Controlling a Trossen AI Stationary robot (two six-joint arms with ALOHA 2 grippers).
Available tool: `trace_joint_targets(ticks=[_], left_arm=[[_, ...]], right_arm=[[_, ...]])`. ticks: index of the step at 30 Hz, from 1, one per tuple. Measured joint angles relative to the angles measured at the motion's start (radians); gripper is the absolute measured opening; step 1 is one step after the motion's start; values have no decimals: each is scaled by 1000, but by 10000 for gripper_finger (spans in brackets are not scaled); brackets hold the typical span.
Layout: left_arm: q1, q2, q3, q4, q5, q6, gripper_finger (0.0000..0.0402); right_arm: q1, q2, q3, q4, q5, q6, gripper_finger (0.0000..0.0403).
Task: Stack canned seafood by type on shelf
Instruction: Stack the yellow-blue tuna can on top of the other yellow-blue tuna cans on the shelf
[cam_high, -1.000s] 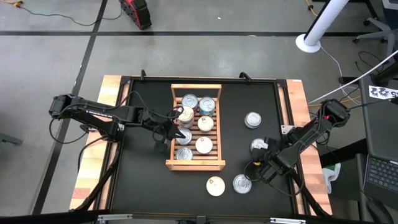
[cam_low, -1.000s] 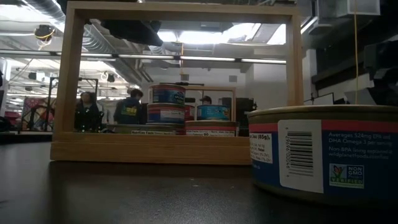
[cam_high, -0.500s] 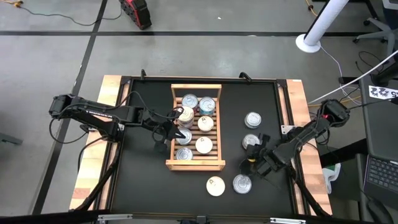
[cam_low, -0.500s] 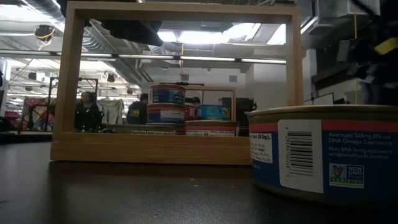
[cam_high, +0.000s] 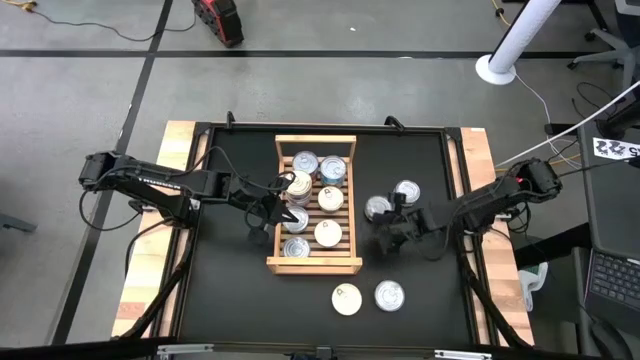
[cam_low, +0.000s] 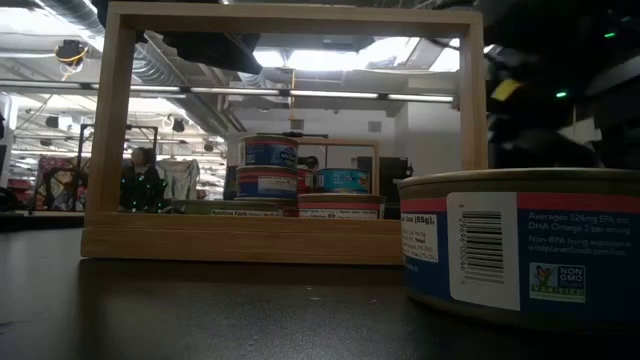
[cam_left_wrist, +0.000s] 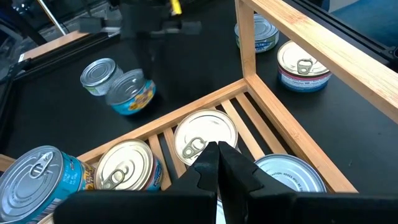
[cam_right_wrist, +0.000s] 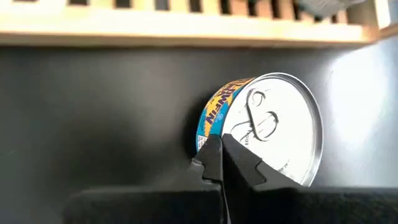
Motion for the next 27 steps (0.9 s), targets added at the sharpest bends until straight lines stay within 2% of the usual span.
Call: trace_joint_targets(ticks=[13,27], left_arm=[[0,0,0,0,0,0,0],[0,0,0,0,0,-1,0]], right_arm=[[-219,0,1,178,-3,-352,0],[-304,-1,158,132,-4,-629,0]])
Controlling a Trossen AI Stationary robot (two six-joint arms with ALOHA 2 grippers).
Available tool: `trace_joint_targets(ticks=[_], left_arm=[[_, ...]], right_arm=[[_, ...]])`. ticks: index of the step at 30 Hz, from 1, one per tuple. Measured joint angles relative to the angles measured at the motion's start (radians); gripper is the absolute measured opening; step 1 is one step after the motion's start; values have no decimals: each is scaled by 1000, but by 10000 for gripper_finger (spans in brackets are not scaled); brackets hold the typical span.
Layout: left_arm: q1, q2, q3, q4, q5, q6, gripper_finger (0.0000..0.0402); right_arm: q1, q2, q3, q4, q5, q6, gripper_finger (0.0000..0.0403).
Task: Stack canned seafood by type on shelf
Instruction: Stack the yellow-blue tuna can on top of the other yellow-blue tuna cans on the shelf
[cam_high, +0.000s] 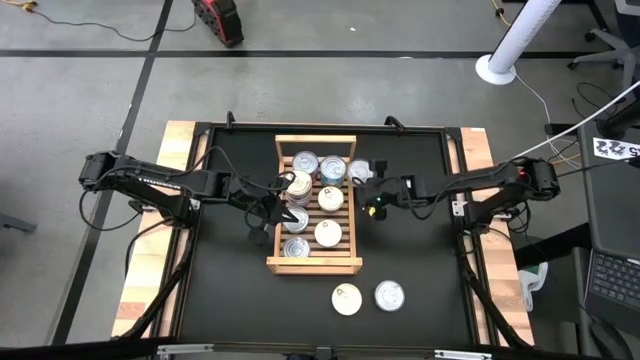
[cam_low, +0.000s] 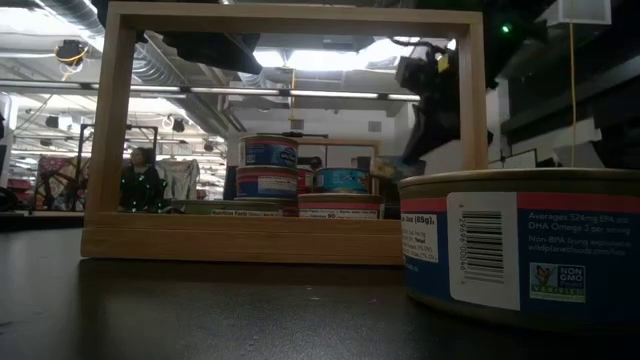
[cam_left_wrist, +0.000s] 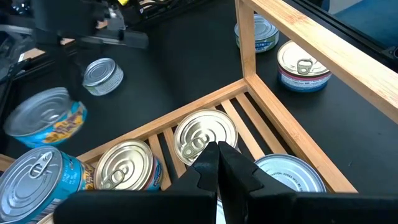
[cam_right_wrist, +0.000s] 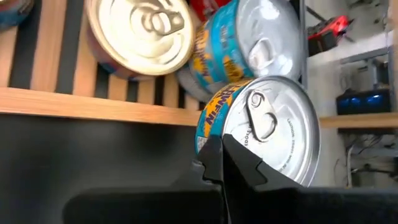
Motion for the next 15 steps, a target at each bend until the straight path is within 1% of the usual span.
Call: trace_joint_targets(ticks=[9,15], left_arm=[[0,0,0,0,0,0,0],[0,0,0,0,0,0,0]], right_arm=[[-19,0,117,-63,0,-124,0],[-19,0,152,-21,-57,-209,0]])
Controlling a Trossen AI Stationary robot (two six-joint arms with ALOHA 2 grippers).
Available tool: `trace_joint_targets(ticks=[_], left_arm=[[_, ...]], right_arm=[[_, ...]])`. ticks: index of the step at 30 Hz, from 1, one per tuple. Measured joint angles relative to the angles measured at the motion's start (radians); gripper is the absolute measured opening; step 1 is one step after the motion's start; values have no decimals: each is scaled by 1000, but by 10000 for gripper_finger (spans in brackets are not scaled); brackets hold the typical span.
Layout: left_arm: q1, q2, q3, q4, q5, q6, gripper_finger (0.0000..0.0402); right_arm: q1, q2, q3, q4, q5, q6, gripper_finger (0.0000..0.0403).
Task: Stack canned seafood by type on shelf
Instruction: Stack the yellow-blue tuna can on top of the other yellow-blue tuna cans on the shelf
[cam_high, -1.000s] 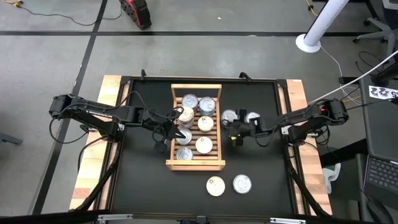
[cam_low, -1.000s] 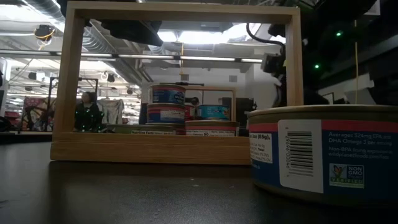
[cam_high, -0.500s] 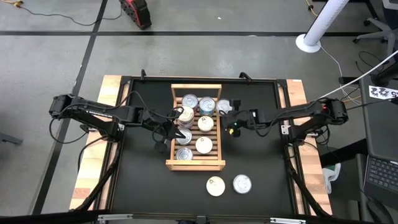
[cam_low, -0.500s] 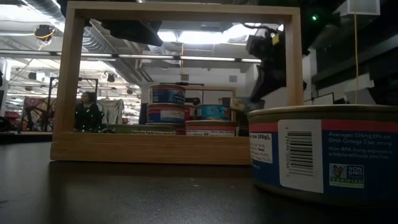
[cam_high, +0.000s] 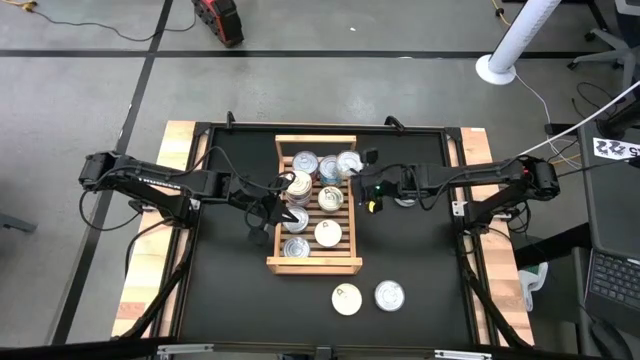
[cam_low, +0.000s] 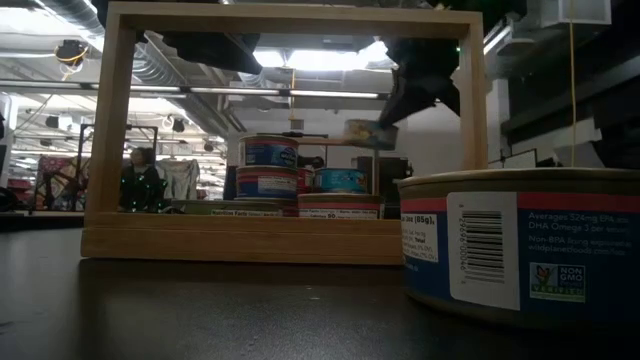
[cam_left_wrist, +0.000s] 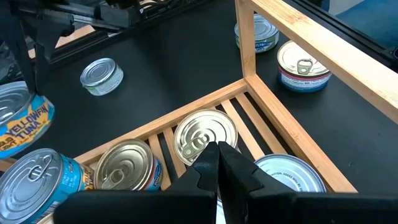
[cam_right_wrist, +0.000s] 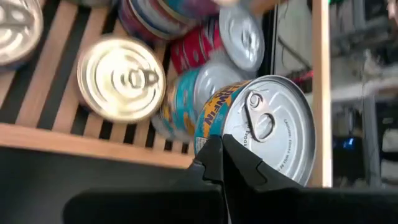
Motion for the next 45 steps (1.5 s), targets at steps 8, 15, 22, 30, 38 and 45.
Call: trace_joint_targets(ticks=[8,15,22,30,38,45], left_arm=[[0,0,0,0,0,0,0],[0,0,0,3,0,0,0],[0,0,0,4,0,0,0],[0,0,0,4,0,0,0],[0,0,0,4,0,0,0],[0,0,0,4,0,0,0]], right_arm=[[-7,21,0,126,-106,-144,0],[-80,82,0,170,-142,-191,0],[-141,100,0,170,-261,-193,0],[-163,100,0,170,-337,-193,0],[-163,100,0,170,-344,-194,2],[-163,100,0,172,-343,-194,23]])
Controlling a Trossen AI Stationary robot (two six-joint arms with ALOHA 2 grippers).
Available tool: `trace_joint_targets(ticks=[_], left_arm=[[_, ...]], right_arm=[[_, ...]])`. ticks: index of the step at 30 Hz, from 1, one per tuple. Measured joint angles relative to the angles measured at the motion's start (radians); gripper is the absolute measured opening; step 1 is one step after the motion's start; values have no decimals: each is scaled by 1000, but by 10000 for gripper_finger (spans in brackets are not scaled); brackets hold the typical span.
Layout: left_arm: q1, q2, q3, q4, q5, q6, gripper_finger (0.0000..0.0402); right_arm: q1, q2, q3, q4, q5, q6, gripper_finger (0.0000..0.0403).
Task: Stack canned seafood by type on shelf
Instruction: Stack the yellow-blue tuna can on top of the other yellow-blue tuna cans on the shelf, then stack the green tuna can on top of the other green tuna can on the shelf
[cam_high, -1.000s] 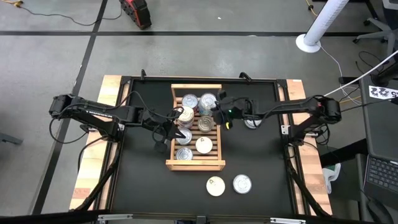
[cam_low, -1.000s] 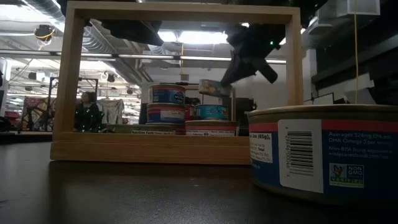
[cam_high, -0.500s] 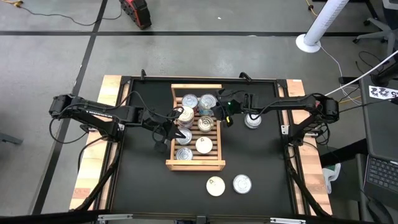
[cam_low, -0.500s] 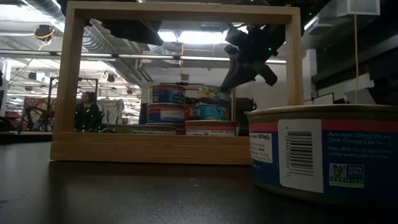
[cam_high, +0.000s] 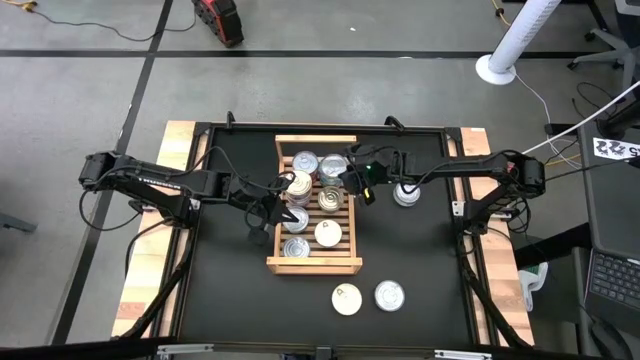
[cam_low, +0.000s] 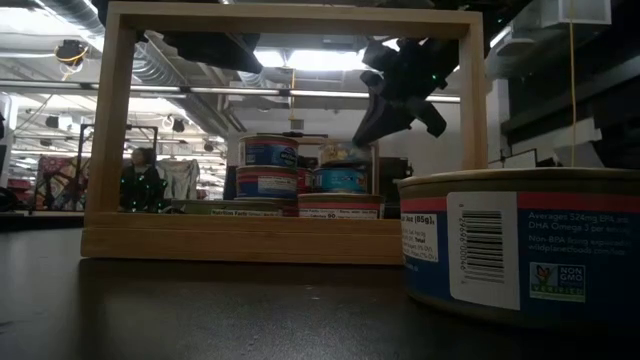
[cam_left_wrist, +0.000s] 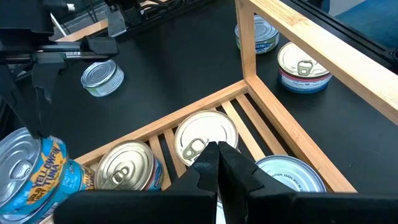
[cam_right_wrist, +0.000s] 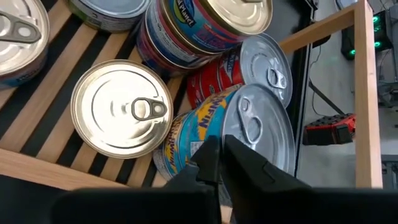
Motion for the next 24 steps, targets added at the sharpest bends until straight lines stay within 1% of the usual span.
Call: trace_joint_targets(ticks=[7,14,20,24], left_arm=[[0,0,0,0,0,0,0],[0,0,0,0,0,0,0],[0,0,0,0,0,-9,0],[0,0,0,0,0,-10,0]], right_arm=[[0,-1,0,2,53,-1,44],[1,-1,0,9,69,12,75],[11,-1,0,69,164,70,127],[50,-8,0,93,293,39,156]])
